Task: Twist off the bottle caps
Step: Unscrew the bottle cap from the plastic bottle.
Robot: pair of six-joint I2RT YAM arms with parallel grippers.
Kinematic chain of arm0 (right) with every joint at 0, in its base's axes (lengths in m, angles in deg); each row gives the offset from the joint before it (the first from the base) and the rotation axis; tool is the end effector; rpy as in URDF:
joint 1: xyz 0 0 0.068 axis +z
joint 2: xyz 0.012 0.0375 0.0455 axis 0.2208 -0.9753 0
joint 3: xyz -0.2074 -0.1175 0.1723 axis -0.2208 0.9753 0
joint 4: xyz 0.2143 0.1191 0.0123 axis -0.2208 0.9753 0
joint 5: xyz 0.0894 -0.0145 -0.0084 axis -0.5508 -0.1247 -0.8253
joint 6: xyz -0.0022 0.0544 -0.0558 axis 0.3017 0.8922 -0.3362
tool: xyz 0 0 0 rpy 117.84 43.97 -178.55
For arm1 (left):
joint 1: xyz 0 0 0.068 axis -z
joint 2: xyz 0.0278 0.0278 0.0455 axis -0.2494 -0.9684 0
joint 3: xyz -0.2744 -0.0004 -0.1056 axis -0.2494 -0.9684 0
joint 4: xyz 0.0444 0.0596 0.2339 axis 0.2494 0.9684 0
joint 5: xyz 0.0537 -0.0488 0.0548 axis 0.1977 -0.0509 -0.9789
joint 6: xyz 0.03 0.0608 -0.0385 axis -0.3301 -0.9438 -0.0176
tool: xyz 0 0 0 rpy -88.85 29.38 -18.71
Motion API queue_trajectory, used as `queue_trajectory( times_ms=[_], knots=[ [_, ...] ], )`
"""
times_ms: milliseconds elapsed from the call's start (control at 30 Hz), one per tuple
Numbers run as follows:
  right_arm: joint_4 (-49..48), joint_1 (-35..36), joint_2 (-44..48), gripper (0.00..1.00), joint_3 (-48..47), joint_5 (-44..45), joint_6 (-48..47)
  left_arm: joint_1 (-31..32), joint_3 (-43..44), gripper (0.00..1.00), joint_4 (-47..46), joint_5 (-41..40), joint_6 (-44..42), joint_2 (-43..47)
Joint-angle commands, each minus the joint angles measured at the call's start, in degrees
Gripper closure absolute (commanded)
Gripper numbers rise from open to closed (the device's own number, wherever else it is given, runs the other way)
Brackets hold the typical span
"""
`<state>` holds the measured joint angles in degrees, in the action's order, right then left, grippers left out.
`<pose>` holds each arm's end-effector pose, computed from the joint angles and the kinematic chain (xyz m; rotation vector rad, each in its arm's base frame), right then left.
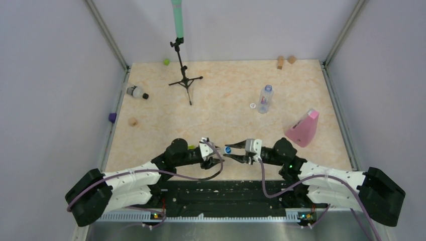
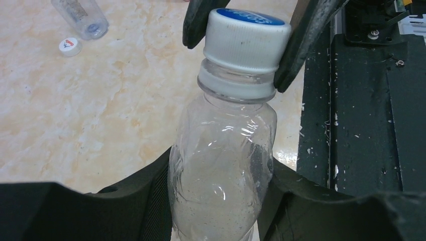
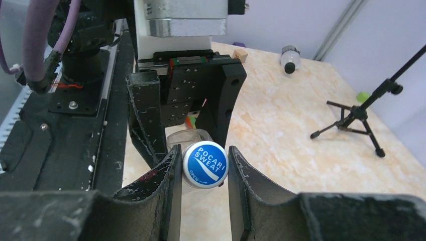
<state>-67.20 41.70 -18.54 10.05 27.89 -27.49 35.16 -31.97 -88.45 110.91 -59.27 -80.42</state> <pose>0.0955 0.1833 0.2575 -1.1658 1.0551 0.8967 0.1128 -0.1774 0.2145 1.2015 1.4071 -0.8861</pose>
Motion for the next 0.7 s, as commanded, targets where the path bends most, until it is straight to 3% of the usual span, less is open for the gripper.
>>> queue_trajectory(
  times_ms=[0, 67, 133, 200, 300, 467, 667],
  knots=[
    [5.6, 2.0, -3.1, 0.80, -1.6, -11.9, -10.6, 1.6, 0.4, 1.00, -3.6, 3.8, 2.6, 0.0],
    [4.7, 2.0, -2.7, 0.76, -1.4, -10.4, -9.3, 1.5, -0.2, 1.00, -3.3, 3.1, 2.3, 0.9],
    [0.8, 2.0, -1.7, 0.55, 0.3, -6.7, -5.0, 1.5, -0.7, 1.00, -3.1, 2.0, 2.3, 1.6],
    [-6.6, 2.0, -0.3, 0.45, 3.3, -3.3, -0.3, 1.5, -0.8, 1.00, -2.0, 0.6, 2.1, 1.9],
    [-11.3, 2.0, 2.8, 0.39, 5.8, 0.9, 4.9, 1.5, -0.5, 1.00, -0.5, -1.7, 1.9, 1.9],
    [-6.1, 2.0, 8.7, 0.37, 5.5, 8.0, 12.9, 1.5, -0.2, 1.00, 0.3, -4.3, 1.9, 1.4],
    [-2.4, 2.0, 14.2, 0.35, 4.8, 17.4, 29.1, 1.5, 0.2, 1.00, 0.0, -6.0, 2.2, 0.6]
  ],
)
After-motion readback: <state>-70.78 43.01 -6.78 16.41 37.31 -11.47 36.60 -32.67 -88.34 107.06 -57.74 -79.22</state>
